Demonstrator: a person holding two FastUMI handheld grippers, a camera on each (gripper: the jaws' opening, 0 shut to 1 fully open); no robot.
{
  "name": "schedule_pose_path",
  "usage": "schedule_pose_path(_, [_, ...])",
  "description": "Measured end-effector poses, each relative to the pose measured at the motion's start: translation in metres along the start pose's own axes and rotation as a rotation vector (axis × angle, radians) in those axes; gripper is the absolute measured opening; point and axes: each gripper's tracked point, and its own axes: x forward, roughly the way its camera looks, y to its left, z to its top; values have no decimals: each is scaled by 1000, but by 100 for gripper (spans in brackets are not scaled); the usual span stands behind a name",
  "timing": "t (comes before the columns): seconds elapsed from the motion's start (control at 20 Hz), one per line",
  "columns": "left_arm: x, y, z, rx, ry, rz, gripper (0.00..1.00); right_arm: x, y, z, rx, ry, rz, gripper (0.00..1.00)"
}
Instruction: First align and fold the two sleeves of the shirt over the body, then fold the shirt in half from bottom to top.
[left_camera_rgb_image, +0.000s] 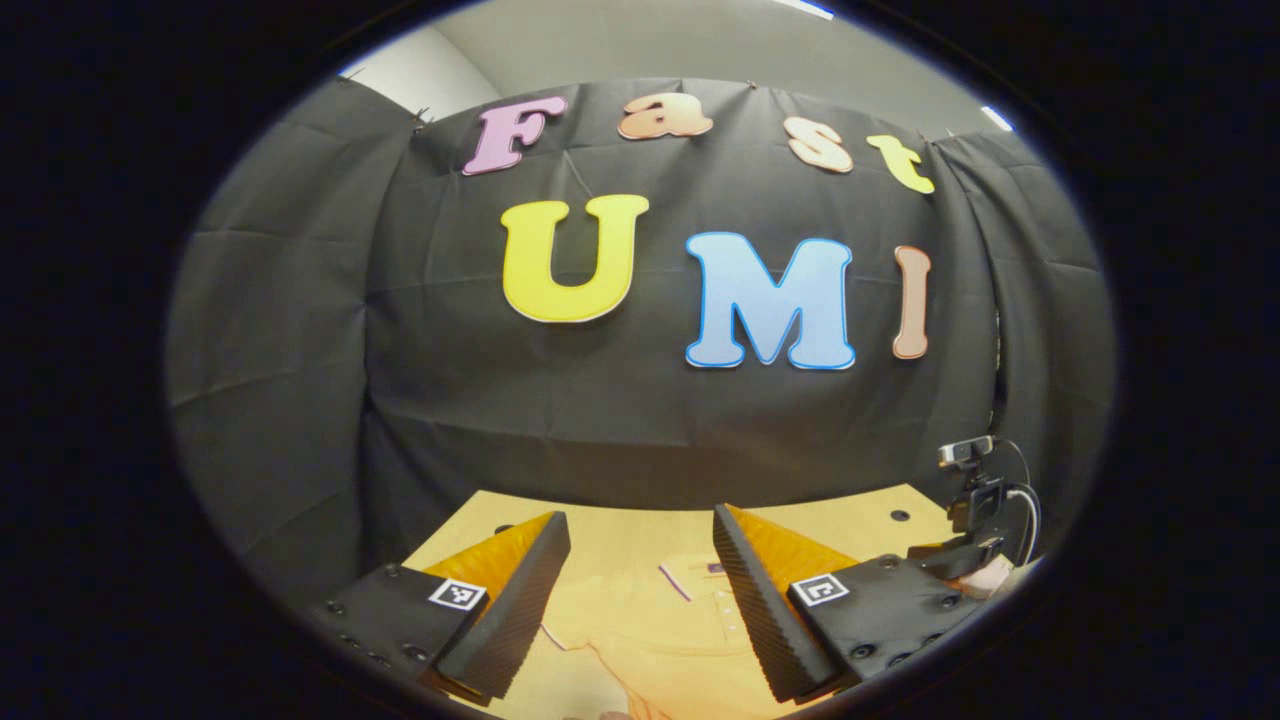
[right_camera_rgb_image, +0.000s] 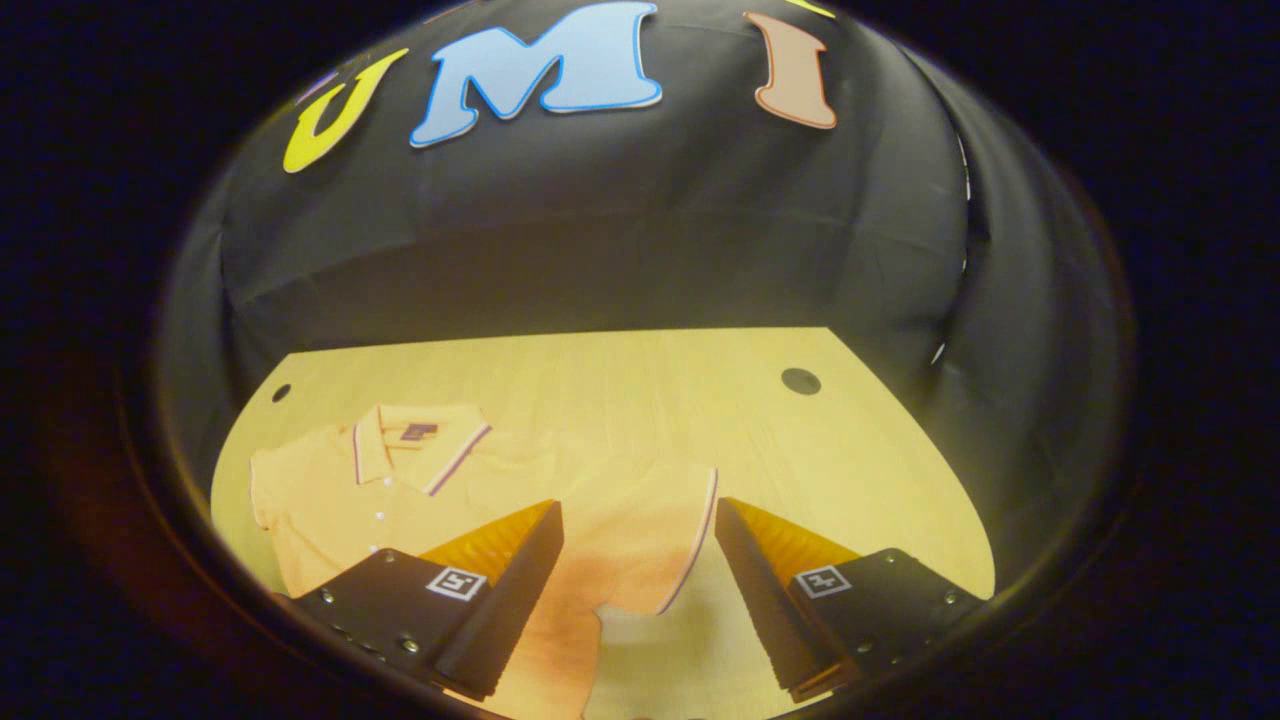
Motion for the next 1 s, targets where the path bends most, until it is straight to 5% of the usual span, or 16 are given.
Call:
schedule_pose_path(0.35, [0, 6, -6, -8, 48, 51, 94, 42, -21, -38, 39, 121, -39, 96])
schedule_pose_path(0.75, [-1, 8, -10, -31, 78, 86, 94, 52, -17, -51, 76, 172, 6, 96])
schedule_pose_path(0.85, [-1, 7, -11, -35, 81, 85, 94, 55, -15, -55, 75, 181, 22, 88])
schedule_pose_path(0.9, [0, 7, -11, -37, 80, 84, 94, 56, -12, -54, 80, 180, 37, 63])
schedule_pose_path(1.0, [-1, 7, -10, -36, 77, 85, 94, 57, -6, -52, 106, 184, 70, 39])
